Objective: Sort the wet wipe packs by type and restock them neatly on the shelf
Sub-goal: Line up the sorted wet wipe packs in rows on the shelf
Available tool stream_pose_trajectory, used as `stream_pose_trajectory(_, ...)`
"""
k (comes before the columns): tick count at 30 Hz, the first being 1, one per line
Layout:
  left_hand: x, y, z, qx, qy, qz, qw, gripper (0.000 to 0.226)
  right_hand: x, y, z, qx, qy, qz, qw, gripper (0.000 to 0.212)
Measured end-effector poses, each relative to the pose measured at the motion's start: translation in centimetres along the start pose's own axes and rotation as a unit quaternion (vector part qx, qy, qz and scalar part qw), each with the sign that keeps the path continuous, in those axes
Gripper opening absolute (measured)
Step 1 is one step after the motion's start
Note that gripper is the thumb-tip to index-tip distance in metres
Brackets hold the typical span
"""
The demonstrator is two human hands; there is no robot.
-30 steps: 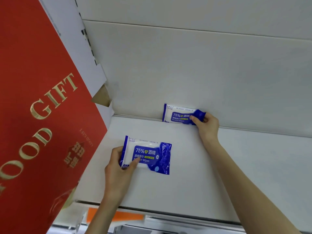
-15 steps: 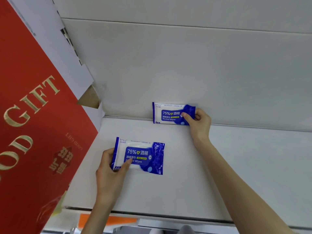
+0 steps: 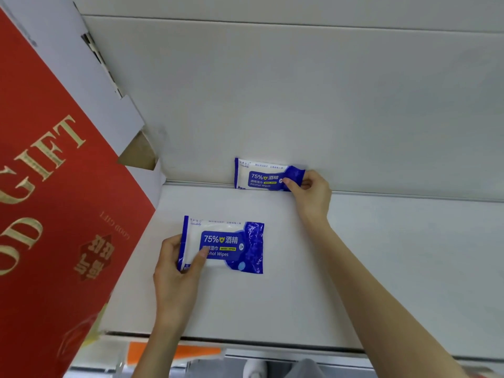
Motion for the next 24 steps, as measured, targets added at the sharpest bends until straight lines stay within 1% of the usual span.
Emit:
stream_pose_trajectory(2,-0.1,-0.2,-0.2,0.018,0.003,0.006,1.0,0.029,0.4,0.7,0.3,-0.019,-0.015,-0.021,0.999,0.024)
stream_pose_trajectory(4,-0.5,-0.7,-0.5,0.045,0.005,0.013,0.999,0.027,1.5,1.7,1.0,-0.056,-0.037,-0.068,0.995,0.031)
stream_pose_trajectory(5,-0.8,-1.1,-0.7,0.057,0.005,0.019,0.998,0.028,2.4,2.2,1.4,-0.078,-0.039,-0.078,0.993,0.03)
stream_pose_trajectory(6,-1.1,-1.7,-1.0,0.068,0.006,0.028,0.997,0.03,3.5,2.5,1.7,-0.101,-0.031,-0.057,0.993,0.026)
stream_pose_trajectory(7,-1.5,-2.4,-1.2,0.074,0.004,0.039,0.996,0.031,4.7,2.5,2.2,-0.128,-0.021,0.007,0.991,0.02)
stream_pose_trajectory(8,-2.0,-3.2,-1.4,0.075,0.0,0.052,0.996,0.032,5.9,2.1,2.6,-0.155,-0.02,0.095,0.983,0.016)
stream_pose_trajectory(9,-2.5,-4.2,-1.7,0.066,-0.007,0.063,0.996,0.033,6.9,1.6,2.8,-0.168,-0.021,0.176,0.97,0.018)
stream_pose_trajectory(10,-3.2,-5.1,-1.9,0.052,-0.02,0.069,0.996,0.034,7.3,1.2,2.5,-0.156,-0.012,0.222,0.962,0.025)
stream_pose_trajectory(11,-3.8,-5.9,-2.3,0.03,-0.035,0.07,0.996,0.036,7.3,0.9,2.2,-0.134,0.002,0.223,0.966,0.033)
stream_pose_trajectory(12,-4.6,-6.7,-2.6,0.006,-0.052,0.068,0.996,0.037,6.9,0.9,1.9,-0.116,0.01,0.196,0.974,0.036)
stream_pose_trajectory(14,-6.2,-7.9,-3.1,-0.057,-0.095,0.056,0.992,0.034,5.7,1.4,1.5,-0.09,0.009,0.123,0.988,0.034)
stream_pose_trajectory(16,-7.7,-9.0,-3.6,-0.123,-0.138,0.045,0.982,0.031,4.5,1.7,1.5,-0.05,0.015,0.079,0.995,0.033)
stream_pose_trajectory(17,-8.2,-9.5,-3.8,-0.135,-0.148,0.045,0.979,0.032,4.0,1.6,1.5,-0.032,0.021,0.067,0.997,0.035)
stream_pose_trajectory(19,-8.8,-10.3,-4.0,-0.122,-0.149,0.043,0.98,0.031,3.2,1.2,1.7,-0.013,0.032,0.051,0.998,0.036)
stream_pose_trajectory(21,-9.1,-10.6,-4.2,-0.095,-0.141,0.028,0.985,0.03,2.5,0.5,1.7,-0.013,0.032,0.045,0.998,0.031)
stream_pose_trajectory(23,-9.6,-10.5,-4.0,-0.073,-0.122,0.012,0.99,0.031,2.2,-0.2,1.6,-0.025,0.016,0.036,0.999,0.025)
stream_pose_trajectory(24,-9.8,-10.4,-4.0,-0.063,-0.11,0.006,0.992,0.032,2.2,-0.5,1.6,-0.026,0.006,0.03,0.999,0.028)
Point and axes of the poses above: each hand's wrist, its own x-axis away from the middle knuckle, its own y-axis out of the back of the hand, z = x × y, the point moved 2 cm from there along -x, towards the middle knuckle, and after that the axes turned 11 degrees about y, right-handed, at the moved point
